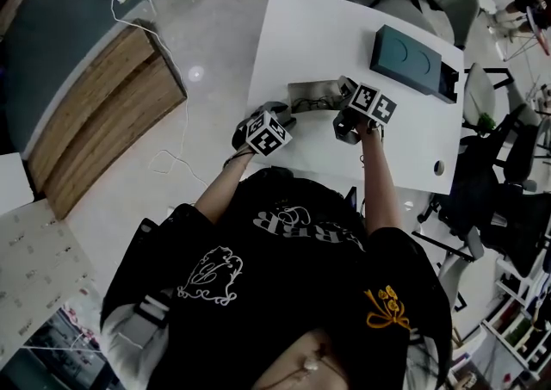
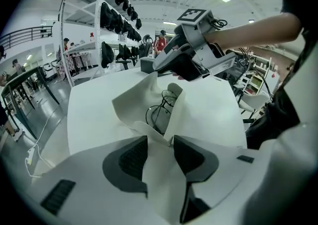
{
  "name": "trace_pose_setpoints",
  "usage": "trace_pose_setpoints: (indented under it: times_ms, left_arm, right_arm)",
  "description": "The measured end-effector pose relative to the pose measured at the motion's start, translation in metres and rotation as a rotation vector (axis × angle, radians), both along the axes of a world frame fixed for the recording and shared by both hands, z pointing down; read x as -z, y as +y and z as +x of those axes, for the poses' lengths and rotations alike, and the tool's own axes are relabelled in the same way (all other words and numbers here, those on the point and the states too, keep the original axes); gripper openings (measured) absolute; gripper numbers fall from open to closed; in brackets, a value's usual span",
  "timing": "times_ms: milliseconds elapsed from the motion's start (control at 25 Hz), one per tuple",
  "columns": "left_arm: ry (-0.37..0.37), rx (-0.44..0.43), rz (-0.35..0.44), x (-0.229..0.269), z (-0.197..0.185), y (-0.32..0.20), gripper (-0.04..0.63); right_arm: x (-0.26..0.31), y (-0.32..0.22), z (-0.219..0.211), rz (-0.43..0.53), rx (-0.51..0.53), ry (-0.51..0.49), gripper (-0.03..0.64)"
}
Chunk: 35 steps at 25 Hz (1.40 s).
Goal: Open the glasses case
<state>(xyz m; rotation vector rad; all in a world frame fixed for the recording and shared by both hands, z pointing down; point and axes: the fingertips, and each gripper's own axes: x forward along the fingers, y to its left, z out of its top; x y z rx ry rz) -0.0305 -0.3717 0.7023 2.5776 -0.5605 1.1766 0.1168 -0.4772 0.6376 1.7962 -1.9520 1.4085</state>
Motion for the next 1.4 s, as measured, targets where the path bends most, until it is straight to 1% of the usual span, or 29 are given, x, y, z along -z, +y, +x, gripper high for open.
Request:
trace_pose_setpoints:
  times_ms: [120,240,480,600,800,1040,1160,1280,1400]
  left_arm:
    - [-0.002,-0.004,-0.006,0.000,-0.001,0.000,0.173]
    - [-0.008,-0.013,-0.009,0.001,-0.001,-0.001,0.175]
    - [-0.048,-0.044,0.017,0.002,0.000,-0.001,0.176]
    - [-0.039,-0.036,0.023,0.004,0.002,0.000,0.176]
    - [0.049,0.016,0.002,0.021,0.003,0.001,0.176]
    - [0.147,0.019,0.003,0.051,0.013,0.014,0.175]
    - [0.202,0.016,-0.002,0.069,0.019,0.024,0.175]
    - [0.253,0.016,0.015,0.087,0.026,0.036,0.175]
    - [0.277,0.038,0.038,0.106,0.026,0.050,0.175]
  right_arm:
    - [0.000,-0.003,-0.001,-0.006,-0.005,0.005,0.089]
    - [0.007,0.001,-0.002,0.009,0.010,0.014,0.097]
    - [0.029,0.014,-0.001,0.067,0.004,-0.034,0.105]
    - [0.040,0.028,-0.003,0.100,0.015,-0.058,0.114]
    - [0.057,0.058,-0.012,0.145,0.031,-0.070,0.114]
    - [0.071,0.094,-0.019,0.174,0.058,-0.052,0.114]
    - [0.080,0.111,-0.021,0.191,0.081,-0.019,0.114]
    - [0.092,0.126,-0.025,0.214,0.098,0.000,0.114]
    - [0.102,0.141,-0.032,0.242,0.121,-0.003,0.114]
